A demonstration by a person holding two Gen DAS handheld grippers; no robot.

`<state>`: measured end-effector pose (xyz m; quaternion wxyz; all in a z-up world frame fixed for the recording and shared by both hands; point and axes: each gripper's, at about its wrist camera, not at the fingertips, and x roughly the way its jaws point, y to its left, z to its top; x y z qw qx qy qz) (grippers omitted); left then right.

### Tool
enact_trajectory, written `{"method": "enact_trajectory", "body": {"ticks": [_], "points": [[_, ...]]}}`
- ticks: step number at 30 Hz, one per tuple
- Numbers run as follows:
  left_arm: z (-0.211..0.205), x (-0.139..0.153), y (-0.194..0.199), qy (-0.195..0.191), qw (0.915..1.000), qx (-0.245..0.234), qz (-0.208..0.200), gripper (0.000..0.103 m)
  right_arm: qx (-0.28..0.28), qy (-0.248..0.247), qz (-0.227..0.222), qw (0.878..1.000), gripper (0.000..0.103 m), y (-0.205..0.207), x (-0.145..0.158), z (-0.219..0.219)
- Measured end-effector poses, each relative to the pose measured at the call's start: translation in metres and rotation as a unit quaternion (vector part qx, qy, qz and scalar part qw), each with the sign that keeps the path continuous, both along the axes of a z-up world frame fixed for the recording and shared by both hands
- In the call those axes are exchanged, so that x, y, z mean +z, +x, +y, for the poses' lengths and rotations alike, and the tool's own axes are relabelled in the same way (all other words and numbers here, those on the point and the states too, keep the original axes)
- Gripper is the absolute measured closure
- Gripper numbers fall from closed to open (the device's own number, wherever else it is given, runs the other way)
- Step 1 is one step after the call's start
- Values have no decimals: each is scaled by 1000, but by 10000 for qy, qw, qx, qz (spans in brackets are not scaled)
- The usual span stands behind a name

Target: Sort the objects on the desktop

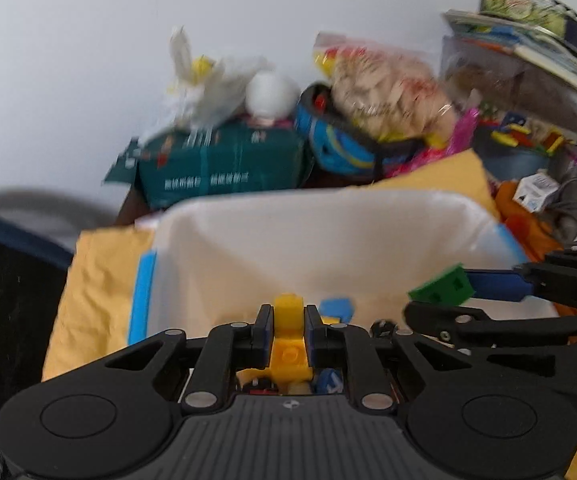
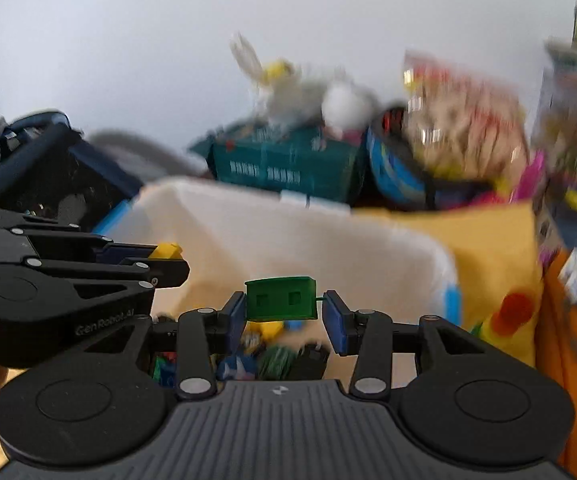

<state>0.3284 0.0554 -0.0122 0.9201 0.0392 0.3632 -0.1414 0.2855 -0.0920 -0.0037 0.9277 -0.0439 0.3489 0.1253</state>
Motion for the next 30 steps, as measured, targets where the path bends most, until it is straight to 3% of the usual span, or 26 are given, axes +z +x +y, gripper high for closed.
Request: {"method": "enact_trajectory", "body": {"ticks": [4, 9, 14, 15, 18, 21, 24, 27, 30], "points": [[2, -3, -6, 214, 9997, -47, -74, 65, -58, 6, 99, 9999, 51, -6, -4, -3], [-1, 21, -19, 242, 9989, -78, -395, 42, -130, -7, -93, 9999, 47, -12, 12, -12], [-7, 50, -42, 388, 9961, -42, -796, 36, -176, 9, -303, 9994, 43, -19, 28, -22], [-8, 56, -47, 421, 9955, -9, -843, 29, -150, 27, -322, 9994, 43, -22, 31, -24], [-8, 69, -60, 331, 9945, 182, -981, 26, -116, -16, -334, 9994, 37, -30, 36, -30], [-11, 74, -67, 355, 9941, 558, -861, 21, -106, -243, -277, 9993, 27, -33, 37, -31], [-18, 75, -67, 714, 9912, 787, -783, 21, -116, -365, 14, 9993, 26, -29, 35, -33], [-27, 77, -70, 1170, 9856, 865, -862, 21, -117, -362, 218, 9990, 16, -26, 34, -35], [-27, 81, -73, 1103, 9860, 899, -864, 21, -70, -395, 234, 9989, 16, -27, 35, -34]]}}
